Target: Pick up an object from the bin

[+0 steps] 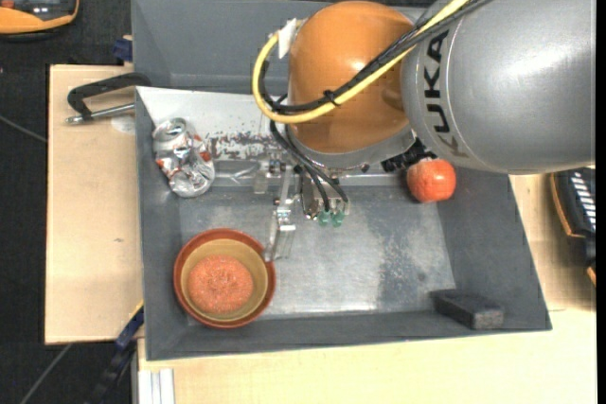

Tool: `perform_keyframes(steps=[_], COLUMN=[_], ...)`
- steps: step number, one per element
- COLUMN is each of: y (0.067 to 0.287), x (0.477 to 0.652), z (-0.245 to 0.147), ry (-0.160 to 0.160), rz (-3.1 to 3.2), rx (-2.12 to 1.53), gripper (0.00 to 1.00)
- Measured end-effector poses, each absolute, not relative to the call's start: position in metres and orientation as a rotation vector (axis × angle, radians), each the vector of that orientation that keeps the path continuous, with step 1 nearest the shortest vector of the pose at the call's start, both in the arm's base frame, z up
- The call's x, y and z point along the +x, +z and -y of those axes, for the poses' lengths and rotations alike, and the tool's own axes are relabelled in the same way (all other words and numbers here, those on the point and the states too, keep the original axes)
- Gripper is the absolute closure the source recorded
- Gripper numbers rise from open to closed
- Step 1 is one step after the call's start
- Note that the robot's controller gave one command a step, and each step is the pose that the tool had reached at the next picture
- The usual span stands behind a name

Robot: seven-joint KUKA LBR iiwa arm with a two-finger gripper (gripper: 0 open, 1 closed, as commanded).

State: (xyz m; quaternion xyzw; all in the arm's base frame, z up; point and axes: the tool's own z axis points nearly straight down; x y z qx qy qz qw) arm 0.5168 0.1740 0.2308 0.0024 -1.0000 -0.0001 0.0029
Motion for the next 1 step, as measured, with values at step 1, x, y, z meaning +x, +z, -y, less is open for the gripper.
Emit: perform_keyframes(steps=[1], y=[0.1143], x=[0.5239], z=[-0.174], ry=[0.0], rz=[3.128], rx=[0.126], gripper=[0.0])
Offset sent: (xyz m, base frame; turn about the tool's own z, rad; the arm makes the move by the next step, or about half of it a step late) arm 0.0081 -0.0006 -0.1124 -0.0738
